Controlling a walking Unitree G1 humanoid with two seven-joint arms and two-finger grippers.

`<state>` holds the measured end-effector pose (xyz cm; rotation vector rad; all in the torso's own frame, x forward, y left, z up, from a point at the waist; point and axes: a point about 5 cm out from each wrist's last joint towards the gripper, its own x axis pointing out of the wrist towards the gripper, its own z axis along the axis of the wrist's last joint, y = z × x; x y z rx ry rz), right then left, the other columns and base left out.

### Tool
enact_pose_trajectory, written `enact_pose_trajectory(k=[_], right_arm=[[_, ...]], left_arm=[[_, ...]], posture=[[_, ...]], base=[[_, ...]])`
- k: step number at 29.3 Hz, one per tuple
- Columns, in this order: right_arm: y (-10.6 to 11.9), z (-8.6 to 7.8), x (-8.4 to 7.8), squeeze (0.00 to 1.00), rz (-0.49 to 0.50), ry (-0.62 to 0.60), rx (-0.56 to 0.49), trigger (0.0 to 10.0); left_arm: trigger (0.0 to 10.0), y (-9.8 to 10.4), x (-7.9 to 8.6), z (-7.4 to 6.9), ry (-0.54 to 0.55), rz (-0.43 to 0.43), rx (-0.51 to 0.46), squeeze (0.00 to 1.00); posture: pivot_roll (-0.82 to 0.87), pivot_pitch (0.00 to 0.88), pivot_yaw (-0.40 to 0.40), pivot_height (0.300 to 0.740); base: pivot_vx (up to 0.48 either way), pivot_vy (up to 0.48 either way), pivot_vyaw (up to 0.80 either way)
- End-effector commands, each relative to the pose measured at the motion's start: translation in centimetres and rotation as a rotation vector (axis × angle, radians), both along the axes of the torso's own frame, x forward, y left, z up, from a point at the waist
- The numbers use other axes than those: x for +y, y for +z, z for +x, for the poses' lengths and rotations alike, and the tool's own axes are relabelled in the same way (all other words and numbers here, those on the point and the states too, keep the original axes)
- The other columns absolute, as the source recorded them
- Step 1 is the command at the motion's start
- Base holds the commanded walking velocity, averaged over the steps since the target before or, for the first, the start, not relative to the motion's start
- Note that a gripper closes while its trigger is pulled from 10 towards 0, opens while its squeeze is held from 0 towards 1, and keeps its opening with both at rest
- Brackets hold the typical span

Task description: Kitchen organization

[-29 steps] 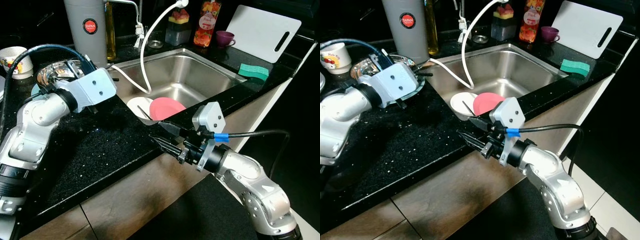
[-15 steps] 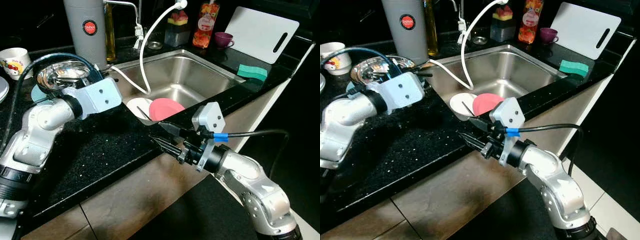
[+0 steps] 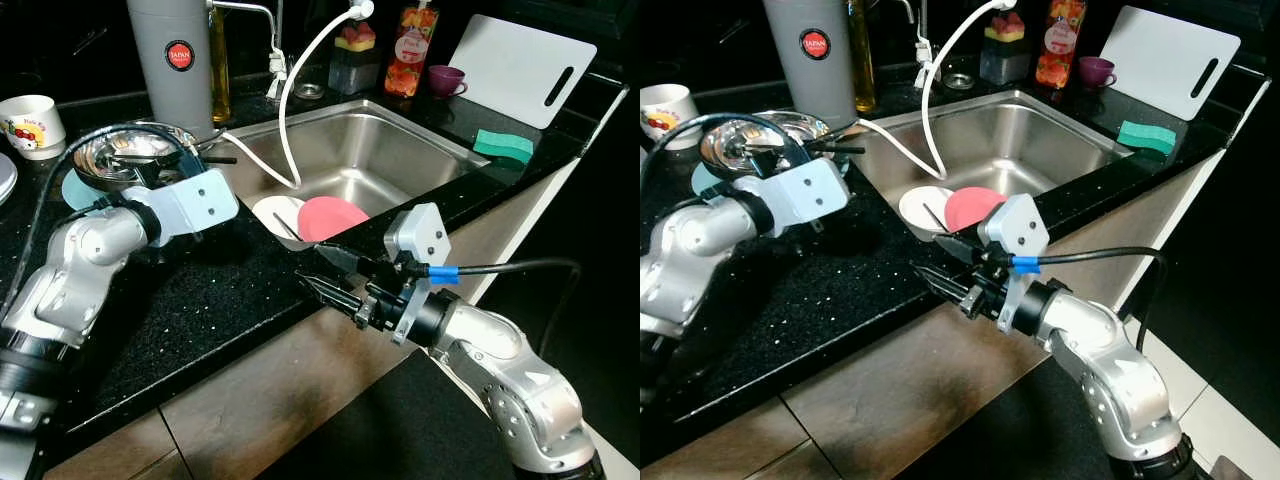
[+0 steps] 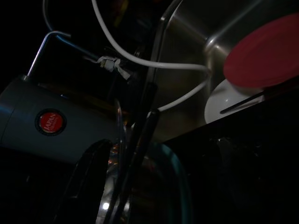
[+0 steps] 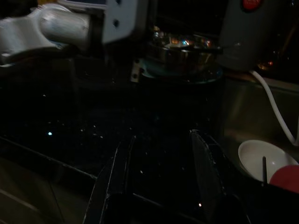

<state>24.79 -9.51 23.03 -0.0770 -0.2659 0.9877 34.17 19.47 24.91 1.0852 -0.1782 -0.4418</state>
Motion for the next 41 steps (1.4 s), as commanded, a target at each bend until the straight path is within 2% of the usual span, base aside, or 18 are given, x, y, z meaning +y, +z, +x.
enact_pose_trajectory(k=[1,10,15,16,17,30,36,41], right_arm=[[0.2,-0.2,-0.4,0.00,-0.006,-0.014,0.005,10.0],[0.3,-0.5,-0.5,0.00,-0.005,-0.025,0.009,10.0],[0.4,-0.8,-0.4,0.00,-0.008,-0.009,0.009,10.0],[0.4,-0.9,-0.4,0.00,-0.009,-0.006,0.009,10.0],[0.5,-0.9,-0.4,0.00,-0.009,-0.004,0.008,10.0],[0.4,-0.9,-0.4,0.00,-0.012,-0.010,0.017,10.0],[0.4,-0.7,-0.3,0.00,-0.009,-0.015,0.018,10.0],[0.3,-0.6,-0.2,0.00,-0.003,-0.010,0.020,10.0]], left_arm=[[10.0,0.1,-0.2,0.4,-0.010,0.044,-0.013,0.00],[10.0,0.7,-0.1,1.6,-0.003,0.096,-0.064,0.00],[10.0,0.1,-0.3,2.1,-0.013,0.121,-0.053,0.00],[8.9,-0.1,-0.3,2.2,-0.018,0.122,-0.042,0.00],[0.0,-0.3,-0.3,2.3,-0.024,0.122,-0.030,0.00],[0.0,-0.2,0.2,2.4,-0.021,0.124,-0.055,0.00],[0.0,0.9,0.6,2.5,0.012,0.112,-0.148,0.00],[0.0,1.3,0.8,2.4,0.024,0.114,-0.183,0.00]], posture=[[0.00,0.000,-0.026,0.740],[-0.02,0.009,-0.017,0.740],[-0.02,0.015,-0.015,0.740],[-0.03,0.017,-0.017,0.740],[-0.03,0.017,-0.017,0.740],[-0.02,0.016,-0.024,0.740],[-0.01,0.010,-0.024,0.740],[-0.01,0.003,-0.026,0.740]], base=[[0.000,0.000,0.00],[0.000,0.000,0.00],[0.000,0.000,0.00],[0.000,0.000,0.00],[0.000,0.000,0.00],[0.000,0.000,0.00],[0.000,0.000,0.00],[0.000,0.000,0.00]])
